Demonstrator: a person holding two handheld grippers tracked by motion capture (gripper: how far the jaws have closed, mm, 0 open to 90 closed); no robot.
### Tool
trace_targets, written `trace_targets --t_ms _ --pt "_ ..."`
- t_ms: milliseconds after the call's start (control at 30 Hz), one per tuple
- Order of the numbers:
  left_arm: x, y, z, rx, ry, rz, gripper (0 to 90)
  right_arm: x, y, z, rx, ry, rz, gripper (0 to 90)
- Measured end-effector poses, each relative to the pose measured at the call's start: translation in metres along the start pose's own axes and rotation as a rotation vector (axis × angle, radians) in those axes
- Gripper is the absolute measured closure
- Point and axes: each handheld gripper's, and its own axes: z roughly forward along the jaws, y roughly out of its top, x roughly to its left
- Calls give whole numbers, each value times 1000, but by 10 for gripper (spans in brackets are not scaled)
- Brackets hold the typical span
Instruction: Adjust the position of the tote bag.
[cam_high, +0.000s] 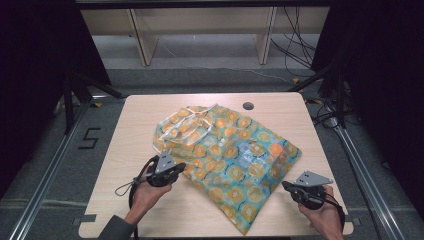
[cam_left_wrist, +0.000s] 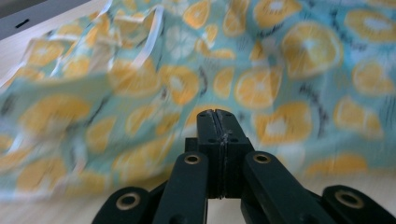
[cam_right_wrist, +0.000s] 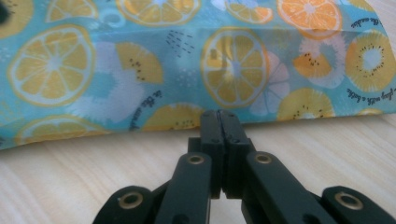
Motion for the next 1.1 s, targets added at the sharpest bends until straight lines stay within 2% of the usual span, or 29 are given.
trace_targets --t_ms 133,200,300,367,433,533,567,600,767,1000,1100 --pt "-3 16 24 13 -21 22 888 -5 2 5 3 -12 2 900" --pt "-5 20 39 36 -27 18 887 -7 4 8 -1 -14 5 900" --pt "-8 21 55 72 -46 31 884 -8 8 16 4 -18 -17 900" --pt "-10 21 62 91 -59 40 885 -8 12 21 25 -13 -10 900" --pt "-13 20 69 122 -86 52 885 -10 15 29 28 -16 -30 900" --pt "-21 18 78 148 -104 72 885 -10 19 36 49 -13 -23 900" --pt "-24 17 80 151 -112 60 885 -12 21 37 54 -17 -37 900" --pt "-27 18 82 157 -121 72 886 -14 22 39 47 -21 -41 900" --pt "-37 18 86 162 -148 81 887 -22 28 49 41 -45 -28 900" --pt "-50 19 87 183 -151 113 892 -27 37 63 45 -57 -28 900" --pt "-52 20 86 197 -153 120 892 -31 45 70 56 -74 -46 900"
